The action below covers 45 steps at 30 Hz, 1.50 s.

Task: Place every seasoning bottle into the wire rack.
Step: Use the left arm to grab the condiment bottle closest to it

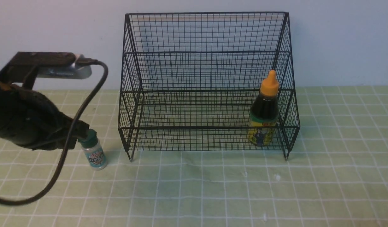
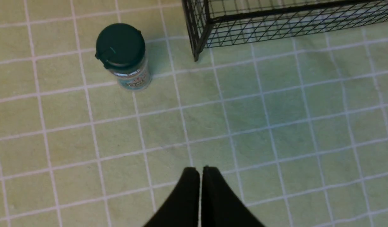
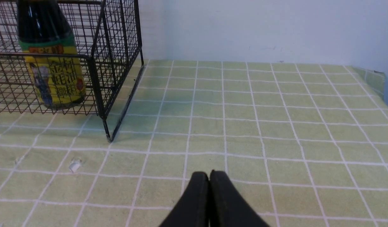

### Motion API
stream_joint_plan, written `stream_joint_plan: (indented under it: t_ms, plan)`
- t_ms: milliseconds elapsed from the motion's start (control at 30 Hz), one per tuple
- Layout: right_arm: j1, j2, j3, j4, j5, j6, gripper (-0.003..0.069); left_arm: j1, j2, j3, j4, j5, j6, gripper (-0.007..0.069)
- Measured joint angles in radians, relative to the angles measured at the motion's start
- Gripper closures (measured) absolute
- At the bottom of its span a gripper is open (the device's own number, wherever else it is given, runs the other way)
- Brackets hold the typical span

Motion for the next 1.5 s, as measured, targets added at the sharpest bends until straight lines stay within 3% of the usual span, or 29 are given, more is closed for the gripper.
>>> stream_joint_plan:
  t_ms: [300, 400, 467, 500, 533, 667, 733, 833, 1033, 1133, 1233, 1500]
  plan:
    - [0.000, 0.000, 0.000, 0.000, 0.000, 0.000, 0.0671, 0.000, 0.206, -0.115, 0.104, -0.004, 0.000, 0.0594]
    - [0.000, 0.000, 0.000, 0.000, 0.000, 0.000, 0.0671, 0.000, 0.241, -0.118, 0.134, -0.057, 0.000, 0.0519]
    - [0.000, 0.000, 0.000, 0.000, 0.000, 0.000, 0.0671, 0.000, 0.269, -0.118, 0.147, -0.113, 0.000, 0.0398]
    - [0.000, 0.000, 0.000, 0.000, 0.000, 0.000, 0.0671, 0.000, 0.273, -0.118, 0.148, -0.116, 0.000, 0.0387]
    - [0.000, 0.000, 0.000, 0.000, 0.000, 0.000, 0.0671, 0.000, 0.291, -0.118, 0.150, -0.137, 0.000, 0.0304]
    - [0.000, 0.000, 0.000, 0.000, 0.000, 0.000, 0.0671, 0.000, 0.330, -0.118, 0.151, -0.194, 0.000, 0.0128]
    - [0.000, 0.000, 0.000, 0.000, 0.000, 0.000, 0.0671, 0.000, 0.359, -0.118, 0.151, -0.224, 0.000, 0.0057]
    - [0.000, 0.000, 0.000, 0.000, 0.000, 0.000, 0.0671, 0.000, 0.393, -0.118, 0.151, -0.228, 0.000, 0.0018]
    - [0.000, 0.000, 0.000, 0.000, 0.000, 0.000, 0.0671, 0.000, 0.445, -0.118, 0.151, -0.228, 0.000, 0.0059]
    - [0.000, 0.000, 0.000, 0.000, 0.000, 0.000, 0.0671, 0.000, 0.456, -0.118, 0.151, -0.228, 0.000, 0.0166]
    - [0.000, 0.000, 0.000, 0.000, 0.000, 0.000, 0.0671, 0.000, 0.455, -0.120, 0.152, -0.221, 0.000, 0.0323]
    - [0.000, 0.000, 0.000, 0.000, 0.000, 0.000, 0.0671, 0.000, 0.368, -0.154, 0.165, -0.060, 0.000, 0.0316]
